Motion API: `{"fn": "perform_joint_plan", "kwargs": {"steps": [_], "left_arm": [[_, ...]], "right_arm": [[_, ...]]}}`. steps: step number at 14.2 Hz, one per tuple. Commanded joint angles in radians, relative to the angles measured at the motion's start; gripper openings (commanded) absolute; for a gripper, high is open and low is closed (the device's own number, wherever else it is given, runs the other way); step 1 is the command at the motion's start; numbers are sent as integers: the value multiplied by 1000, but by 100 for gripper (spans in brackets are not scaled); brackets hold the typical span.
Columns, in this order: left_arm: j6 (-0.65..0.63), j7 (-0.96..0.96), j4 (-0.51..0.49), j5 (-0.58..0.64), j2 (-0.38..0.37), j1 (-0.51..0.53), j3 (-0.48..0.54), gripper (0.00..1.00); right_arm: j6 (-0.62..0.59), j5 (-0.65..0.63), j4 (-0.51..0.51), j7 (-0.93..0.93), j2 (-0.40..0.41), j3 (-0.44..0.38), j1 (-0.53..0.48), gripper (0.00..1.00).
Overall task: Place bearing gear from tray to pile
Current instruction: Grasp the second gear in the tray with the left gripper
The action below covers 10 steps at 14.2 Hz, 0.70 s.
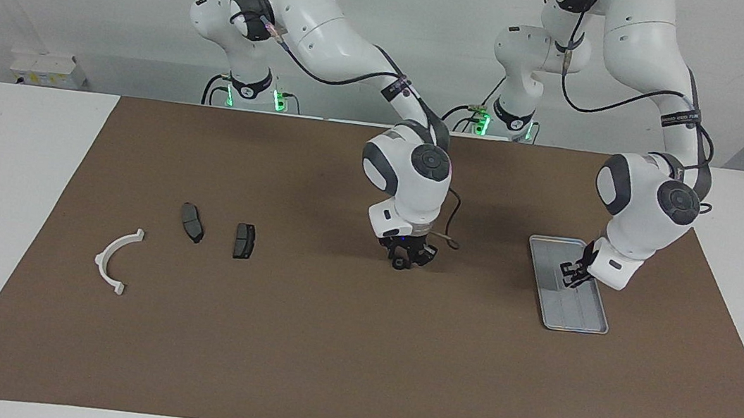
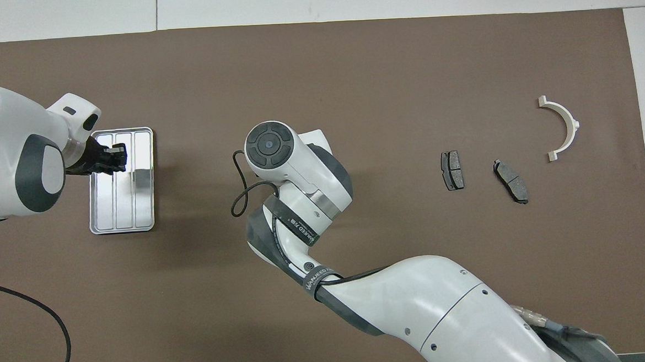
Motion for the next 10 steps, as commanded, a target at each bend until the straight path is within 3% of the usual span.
{"fn": "perform_joint_plan", "kwargs": {"steps": [1,6,10], "left_arm": [[-26,-48,5,-9,-11,-24,2,0],[-33,-208,20,-8,-11,-101,4,0],[-12,-339,25,-8,-7,-176,2,0]], "right_arm": [[12,-6,-18,-21,5,4,-13,3],[-18,-20,-4,-33,1,-2,-18,0],[-256,-18,117,-352,-63,4,-163,0]]}}
